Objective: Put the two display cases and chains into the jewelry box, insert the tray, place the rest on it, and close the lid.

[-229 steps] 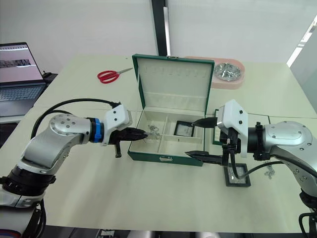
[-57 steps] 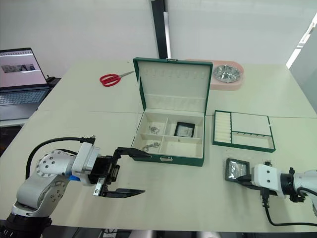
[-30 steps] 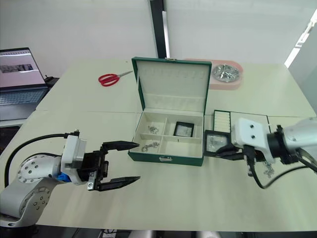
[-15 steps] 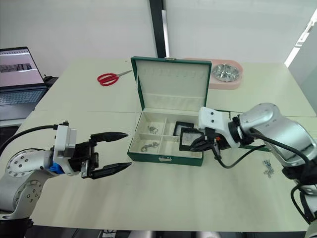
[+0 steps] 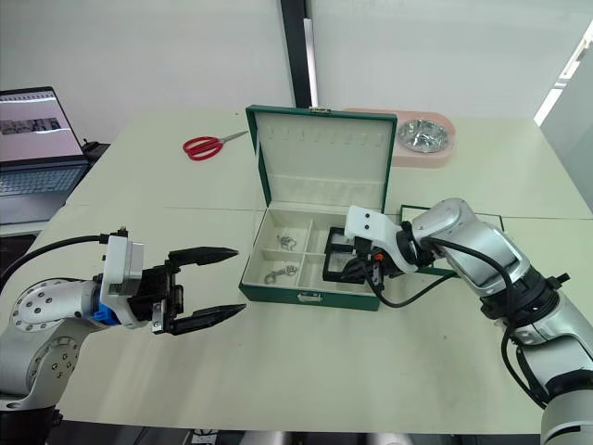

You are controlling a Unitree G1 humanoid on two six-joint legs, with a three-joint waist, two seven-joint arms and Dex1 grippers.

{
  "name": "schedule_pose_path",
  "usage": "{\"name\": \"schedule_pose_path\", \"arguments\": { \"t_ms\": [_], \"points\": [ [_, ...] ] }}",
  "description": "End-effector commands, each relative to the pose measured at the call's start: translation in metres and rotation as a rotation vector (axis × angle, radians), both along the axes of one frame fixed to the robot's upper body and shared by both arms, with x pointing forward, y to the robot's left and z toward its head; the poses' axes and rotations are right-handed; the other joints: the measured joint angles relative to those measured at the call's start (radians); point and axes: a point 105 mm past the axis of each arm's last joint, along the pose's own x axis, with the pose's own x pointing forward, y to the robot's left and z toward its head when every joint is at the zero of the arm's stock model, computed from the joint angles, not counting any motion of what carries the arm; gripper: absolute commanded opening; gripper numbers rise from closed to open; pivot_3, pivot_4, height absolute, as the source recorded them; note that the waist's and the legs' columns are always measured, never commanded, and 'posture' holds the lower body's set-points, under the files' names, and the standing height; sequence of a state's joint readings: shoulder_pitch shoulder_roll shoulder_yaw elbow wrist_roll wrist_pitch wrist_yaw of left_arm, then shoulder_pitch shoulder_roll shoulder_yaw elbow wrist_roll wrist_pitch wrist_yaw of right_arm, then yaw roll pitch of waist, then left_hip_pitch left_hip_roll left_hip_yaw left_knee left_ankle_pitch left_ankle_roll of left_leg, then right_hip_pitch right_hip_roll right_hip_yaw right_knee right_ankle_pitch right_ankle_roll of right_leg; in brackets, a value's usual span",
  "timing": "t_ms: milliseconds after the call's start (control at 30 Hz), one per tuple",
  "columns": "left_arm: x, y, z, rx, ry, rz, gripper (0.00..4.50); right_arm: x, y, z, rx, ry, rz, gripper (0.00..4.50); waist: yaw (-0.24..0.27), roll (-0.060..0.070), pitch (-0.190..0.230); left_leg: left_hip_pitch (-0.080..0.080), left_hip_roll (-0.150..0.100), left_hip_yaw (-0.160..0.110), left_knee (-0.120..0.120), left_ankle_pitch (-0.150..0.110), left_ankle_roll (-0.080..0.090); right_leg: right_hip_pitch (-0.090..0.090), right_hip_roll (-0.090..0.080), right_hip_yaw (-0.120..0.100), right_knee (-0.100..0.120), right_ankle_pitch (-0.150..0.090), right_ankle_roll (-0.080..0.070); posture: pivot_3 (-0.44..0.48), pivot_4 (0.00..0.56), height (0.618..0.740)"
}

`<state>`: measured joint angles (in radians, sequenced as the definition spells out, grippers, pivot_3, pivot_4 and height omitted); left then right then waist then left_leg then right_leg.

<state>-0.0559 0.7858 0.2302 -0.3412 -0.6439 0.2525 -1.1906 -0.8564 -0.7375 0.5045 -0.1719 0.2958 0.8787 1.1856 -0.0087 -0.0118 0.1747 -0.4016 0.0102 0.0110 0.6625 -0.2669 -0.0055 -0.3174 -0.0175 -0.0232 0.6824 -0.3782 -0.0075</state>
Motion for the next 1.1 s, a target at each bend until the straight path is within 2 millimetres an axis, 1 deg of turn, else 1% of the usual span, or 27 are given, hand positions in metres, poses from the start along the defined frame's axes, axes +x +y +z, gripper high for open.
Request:
{"name": "schedule_pose_path", "arguments": {
  "t_ms": [33,433,800,1100],
  "points": [
    [-0.001,-0.007,0.006,0.006,-0.044,-0.023,4.5,0.001,0.007,0.009,0.007,-0.038,0.034,0.02,0.0,0.0,0.0,0.0,0.0,0.0,0.0,0.0,0.0,0.0,0.0,0.0,0.0,0.0,0.0,0.0,0.15,0.74],
    [0.001,-0.011,0.008,0.006,-0.056,-0.031,4.5,-0.003,0.01,0.004,0.005,-0.016,0.045,0.02,0.0,0.0,0.0,0.0,0.0,0.0,0.0,0.0,0.0,0.0,0.0,0.0,0.0,0.0,0.0,0.0,0.15,0.74],
    [0.001,-0.013,0.009,0.009,-0.059,-0.03,4.5,-0.01,0.012,0.01,0.021,-0.022,0.055,0.02,0.0,0.0,0.0,0.0,0.0,0.0,0.0,0.0,0.0,0.0,0.0,0.0,0.0,0.0,0.0,0.0,0.15,0.74],
    [0.003,-0.014,0.009,0.011,-0.06,-0.038,4.5,-0.012,0.011,0.002,0.015,-0.015,0.039,0.02,0.0,0.0,0.0,0.0,0.0,0.0,0.0,0.0,0.0,0.0,0.0,0.0,0.0,0.0,0.0,0.0,0.15,0.74]
  ]
}}
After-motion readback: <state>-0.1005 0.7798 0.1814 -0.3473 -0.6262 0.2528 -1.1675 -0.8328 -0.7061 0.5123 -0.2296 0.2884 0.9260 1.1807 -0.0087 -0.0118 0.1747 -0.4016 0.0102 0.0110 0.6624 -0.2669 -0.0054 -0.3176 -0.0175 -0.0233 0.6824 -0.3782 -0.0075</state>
